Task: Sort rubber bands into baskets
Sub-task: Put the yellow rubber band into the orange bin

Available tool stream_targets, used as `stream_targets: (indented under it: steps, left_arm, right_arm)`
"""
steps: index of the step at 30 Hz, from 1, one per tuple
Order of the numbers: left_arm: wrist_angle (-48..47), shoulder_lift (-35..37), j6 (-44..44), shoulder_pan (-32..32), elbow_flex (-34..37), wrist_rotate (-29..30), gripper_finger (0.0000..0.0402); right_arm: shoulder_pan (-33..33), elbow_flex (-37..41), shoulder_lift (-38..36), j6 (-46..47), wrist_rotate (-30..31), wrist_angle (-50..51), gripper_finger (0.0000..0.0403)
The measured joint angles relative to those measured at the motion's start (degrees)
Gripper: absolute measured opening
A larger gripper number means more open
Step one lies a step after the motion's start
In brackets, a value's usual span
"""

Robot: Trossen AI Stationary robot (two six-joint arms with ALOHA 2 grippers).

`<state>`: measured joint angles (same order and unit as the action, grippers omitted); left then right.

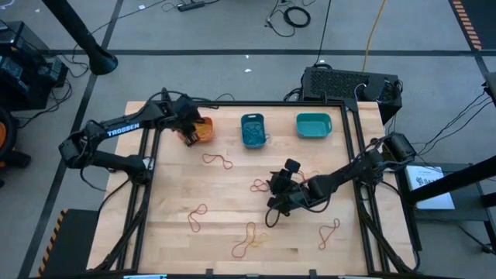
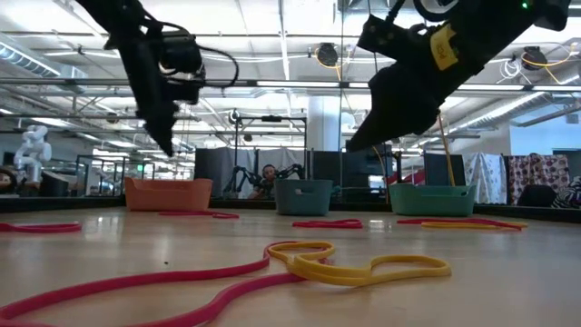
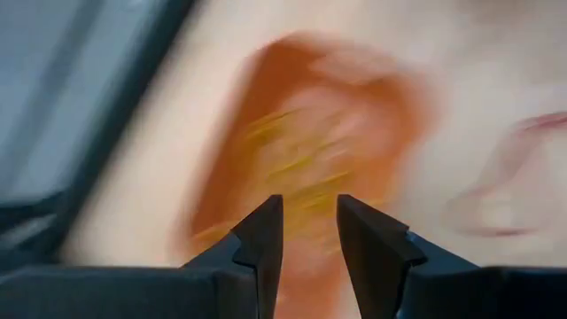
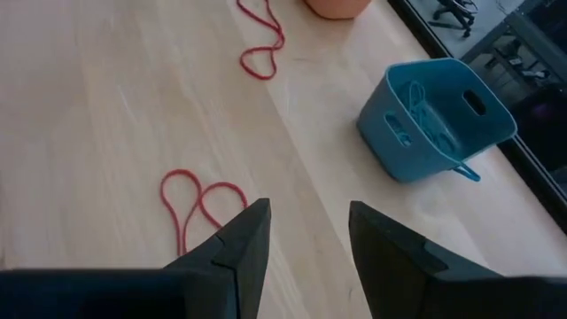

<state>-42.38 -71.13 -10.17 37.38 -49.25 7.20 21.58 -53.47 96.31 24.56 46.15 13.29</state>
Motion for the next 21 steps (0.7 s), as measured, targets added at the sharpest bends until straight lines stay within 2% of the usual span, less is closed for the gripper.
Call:
stream_targets:
  steps: [4,6,9,16,18,21]
  left_arm:
    - [5.77,0.00,2.61,-2.10,0.00,-14.76,0.0116]
    - [8.06,0.00,3.95,-4.34,0.00,-19.41,0.0116]
    - [9.08,0.00,5.31,-8.87,0.00,-24.19,0.0116]
    - [13.88,0.00,8.88,-23.92,0.07,-25.58,0.0116]
    - [18.53,-0.12,9.61,-28.87,0.61,-25.42,0.0116]
    - [27.79,-0.94,9.76,-35.47,3.22,-25.33,0.0116]
  right_arm:
    - [0.27,0.00,0.00,-0.23,-0.84,0.32,0.0148]
    - [0.44,0.00,-0.01,-0.59,-4.64,0.30,0.0148]
    - [0.66,0.00,-0.17,-0.37,-13.48,0.21,0.0148]
    - [0.67,0.00,-0.17,5.34,-30.34,0.27,0.0148]
    - [1.06,0.00,-0.17,6.58,-31.90,0.39,0.0148]
    - [1.53,-0.02,-0.22,7.07,-30.37,3.40,0.0148]
